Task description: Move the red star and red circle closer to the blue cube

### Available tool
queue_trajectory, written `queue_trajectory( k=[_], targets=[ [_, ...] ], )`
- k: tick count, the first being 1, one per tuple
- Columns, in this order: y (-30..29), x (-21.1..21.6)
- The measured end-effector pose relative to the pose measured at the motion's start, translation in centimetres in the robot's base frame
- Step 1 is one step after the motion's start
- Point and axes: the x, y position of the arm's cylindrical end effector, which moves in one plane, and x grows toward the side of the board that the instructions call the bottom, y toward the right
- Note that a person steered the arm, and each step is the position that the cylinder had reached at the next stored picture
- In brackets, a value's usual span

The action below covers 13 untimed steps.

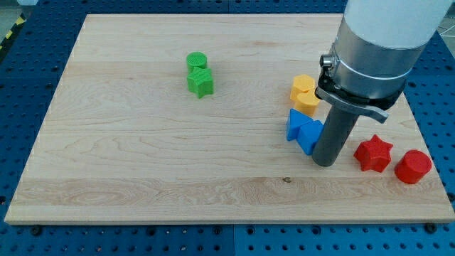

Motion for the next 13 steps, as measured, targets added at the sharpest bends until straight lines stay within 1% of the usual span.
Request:
queue_trajectory(
  k=[1, 2, 3, 4, 5, 6, 7, 9, 12, 13],
  targets=[
    [-2.7, -0.5],
    [-3.3, -0.5],
    [-3.4, 7.1],
    [-3.4, 7.9],
    [0.7, 7.8],
    [2.9, 7.2],
    [8.5, 7.1],
    [10.9, 7.7],
    [18.0, 7.5],
    [18.0, 7.3]
  ],
)
